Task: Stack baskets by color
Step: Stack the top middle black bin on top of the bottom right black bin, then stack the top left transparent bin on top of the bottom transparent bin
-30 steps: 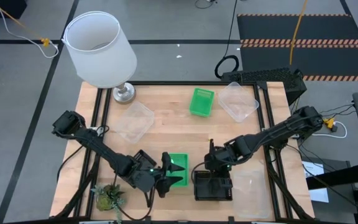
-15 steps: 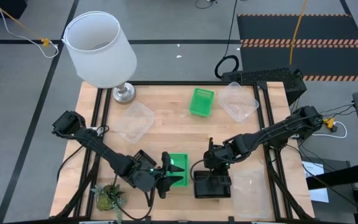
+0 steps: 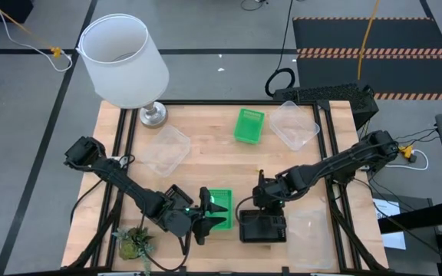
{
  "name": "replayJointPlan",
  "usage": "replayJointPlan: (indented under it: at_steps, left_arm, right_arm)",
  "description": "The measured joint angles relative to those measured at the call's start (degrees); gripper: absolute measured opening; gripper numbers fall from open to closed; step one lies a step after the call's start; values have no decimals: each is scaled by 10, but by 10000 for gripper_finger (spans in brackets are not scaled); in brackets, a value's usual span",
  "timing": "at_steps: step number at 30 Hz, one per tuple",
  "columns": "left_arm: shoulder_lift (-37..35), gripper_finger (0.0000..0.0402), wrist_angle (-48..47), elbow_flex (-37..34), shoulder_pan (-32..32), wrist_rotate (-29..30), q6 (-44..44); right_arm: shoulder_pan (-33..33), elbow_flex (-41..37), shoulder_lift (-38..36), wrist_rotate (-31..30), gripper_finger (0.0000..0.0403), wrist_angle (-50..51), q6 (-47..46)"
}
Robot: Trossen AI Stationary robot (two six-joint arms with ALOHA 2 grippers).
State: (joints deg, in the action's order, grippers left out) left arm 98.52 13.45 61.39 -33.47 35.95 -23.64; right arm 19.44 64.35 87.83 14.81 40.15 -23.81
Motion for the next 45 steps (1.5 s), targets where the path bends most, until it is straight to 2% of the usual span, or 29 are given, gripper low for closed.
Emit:
replayJointPlan:
  at_steps: [7,20,30,35,39,45]
  left_arm:
    - [0,152,-1,0,0,0,0]
    - [0,152,-1,0,1,0,0]
    - [0,152,2,0,1,0,0]
    - [-2,152,8,0,-2,16,14]
    - [-25,152,-11,-1,2,41,49]
    - [-92,152,-130,0,18,64,107]
  right_arm:
    - [0,-25,0,0,9,-47,-5]
    - [0,-26,0,0,12,-48,-4]
    - [0,-26,0,-15,80,-49,-14]
    - [0,-25,-5,-17,101,-59,-30]
    - [0,-16,-22,-66,102,-47,-36]
    - [1,-13,-81,-161,102,-38,-12]
